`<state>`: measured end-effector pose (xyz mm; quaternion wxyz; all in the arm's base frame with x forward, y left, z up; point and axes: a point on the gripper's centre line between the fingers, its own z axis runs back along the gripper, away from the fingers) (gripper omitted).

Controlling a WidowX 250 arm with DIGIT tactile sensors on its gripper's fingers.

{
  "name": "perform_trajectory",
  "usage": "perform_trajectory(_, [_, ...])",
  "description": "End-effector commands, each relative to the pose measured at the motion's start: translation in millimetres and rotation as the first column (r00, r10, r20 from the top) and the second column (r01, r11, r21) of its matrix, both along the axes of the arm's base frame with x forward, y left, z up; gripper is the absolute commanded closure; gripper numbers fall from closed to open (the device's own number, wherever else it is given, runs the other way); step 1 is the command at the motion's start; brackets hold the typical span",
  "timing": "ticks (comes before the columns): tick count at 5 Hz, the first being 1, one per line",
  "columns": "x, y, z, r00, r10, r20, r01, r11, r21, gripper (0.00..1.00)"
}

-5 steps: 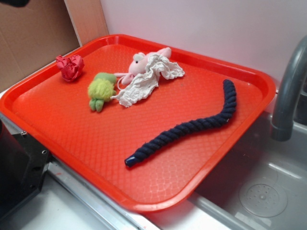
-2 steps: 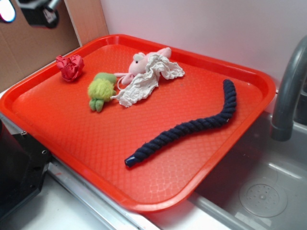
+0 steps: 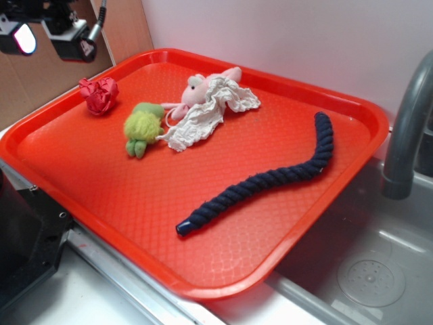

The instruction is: Grab the red paper.

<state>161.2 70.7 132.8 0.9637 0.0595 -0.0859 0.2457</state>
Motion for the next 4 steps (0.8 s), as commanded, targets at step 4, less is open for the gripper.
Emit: perform_trajectory(4, [54,73,-79,0.997,0.065,-0.042,-0.060,0.992,0.109,0.00])
